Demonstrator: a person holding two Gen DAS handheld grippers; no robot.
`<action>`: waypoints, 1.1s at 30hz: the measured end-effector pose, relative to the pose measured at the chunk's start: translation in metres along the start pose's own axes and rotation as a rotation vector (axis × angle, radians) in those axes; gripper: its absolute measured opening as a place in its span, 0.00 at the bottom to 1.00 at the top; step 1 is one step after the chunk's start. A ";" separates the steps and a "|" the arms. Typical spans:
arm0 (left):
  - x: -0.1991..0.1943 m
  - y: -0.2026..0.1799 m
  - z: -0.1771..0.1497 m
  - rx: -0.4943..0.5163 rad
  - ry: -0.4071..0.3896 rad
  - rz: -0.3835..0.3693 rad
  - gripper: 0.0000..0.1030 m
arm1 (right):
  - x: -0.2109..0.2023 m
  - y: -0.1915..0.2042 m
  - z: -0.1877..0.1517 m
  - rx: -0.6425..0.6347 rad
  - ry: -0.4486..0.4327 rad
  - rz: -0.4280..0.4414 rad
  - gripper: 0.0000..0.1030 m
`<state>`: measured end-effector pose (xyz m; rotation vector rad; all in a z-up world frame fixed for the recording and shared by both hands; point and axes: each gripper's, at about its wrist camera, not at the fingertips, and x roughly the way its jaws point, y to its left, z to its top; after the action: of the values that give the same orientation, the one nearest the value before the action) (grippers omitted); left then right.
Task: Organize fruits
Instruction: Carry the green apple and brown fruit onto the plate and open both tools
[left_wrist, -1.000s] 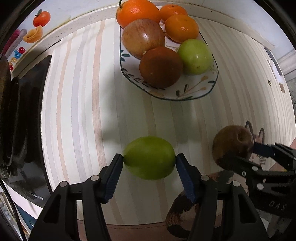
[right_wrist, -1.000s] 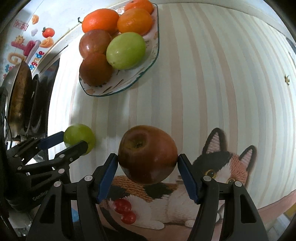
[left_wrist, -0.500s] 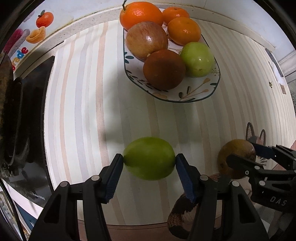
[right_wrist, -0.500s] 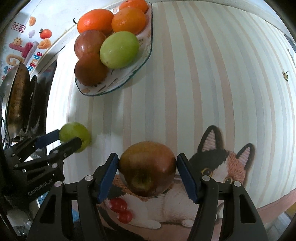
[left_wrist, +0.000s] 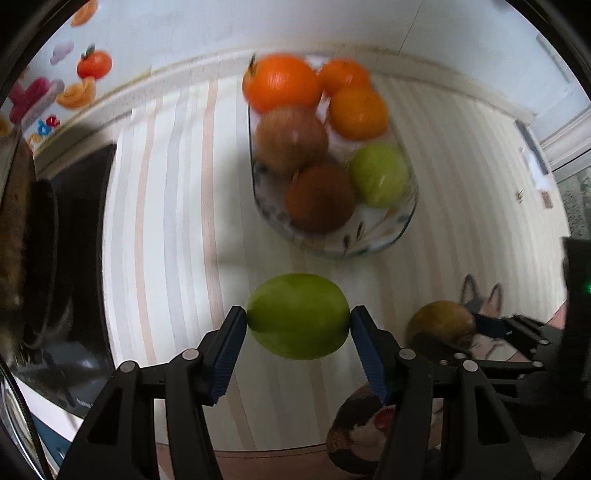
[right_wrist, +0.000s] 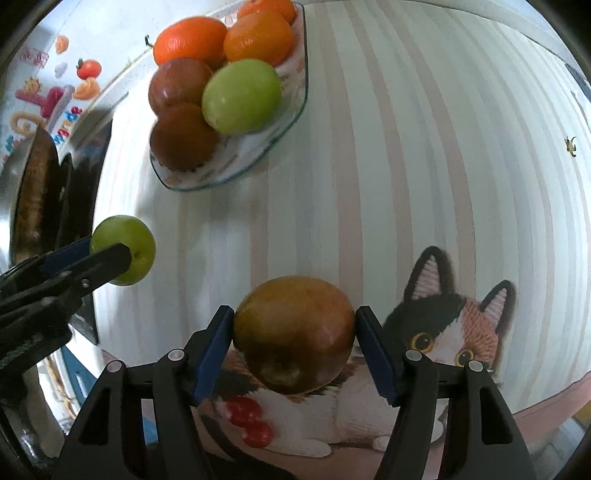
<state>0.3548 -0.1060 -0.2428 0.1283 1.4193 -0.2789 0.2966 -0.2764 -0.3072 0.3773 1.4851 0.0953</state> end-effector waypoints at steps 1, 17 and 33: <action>-0.008 0.000 0.008 0.004 -0.012 -0.008 0.54 | -0.005 -0.001 0.005 0.009 -0.010 0.016 0.67; -0.042 -0.003 0.222 0.125 -0.129 0.024 0.55 | -0.050 0.020 0.159 0.097 -0.225 0.167 0.67; 0.033 -0.022 0.259 0.196 -0.024 0.056 0.53 | -0.026 0.026 0.169 0.068 -0.222 0.148 0.68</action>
<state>0.6005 -0.1962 -0.2341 0.3239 1.3604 -0.3714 0.4641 -0.2913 -0.2676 0.5353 1.2421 0.1172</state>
